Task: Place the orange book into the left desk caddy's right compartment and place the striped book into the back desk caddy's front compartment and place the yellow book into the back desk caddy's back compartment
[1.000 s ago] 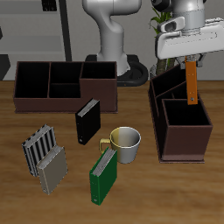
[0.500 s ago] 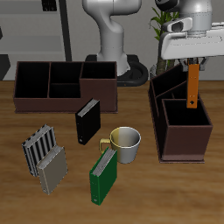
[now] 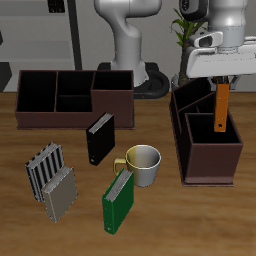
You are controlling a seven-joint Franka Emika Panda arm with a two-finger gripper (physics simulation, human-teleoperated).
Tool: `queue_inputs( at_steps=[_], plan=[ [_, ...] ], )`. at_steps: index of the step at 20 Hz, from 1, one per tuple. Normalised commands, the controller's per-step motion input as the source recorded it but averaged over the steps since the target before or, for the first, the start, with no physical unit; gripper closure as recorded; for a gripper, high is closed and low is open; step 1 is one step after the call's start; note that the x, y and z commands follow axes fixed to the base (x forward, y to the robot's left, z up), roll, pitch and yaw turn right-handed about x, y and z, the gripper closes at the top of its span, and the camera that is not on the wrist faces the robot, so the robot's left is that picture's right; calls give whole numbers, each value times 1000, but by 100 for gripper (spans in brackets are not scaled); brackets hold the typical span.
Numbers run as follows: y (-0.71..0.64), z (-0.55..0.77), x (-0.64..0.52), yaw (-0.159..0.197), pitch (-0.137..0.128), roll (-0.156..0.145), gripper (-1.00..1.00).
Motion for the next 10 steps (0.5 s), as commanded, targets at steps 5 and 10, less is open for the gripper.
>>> queue_inputs(
  at_steps=[5,10],
  plan=[
    [5,-181,-3,1,10,19,100],
    [9,-268,15,-23,15,29,100]
  ],
)
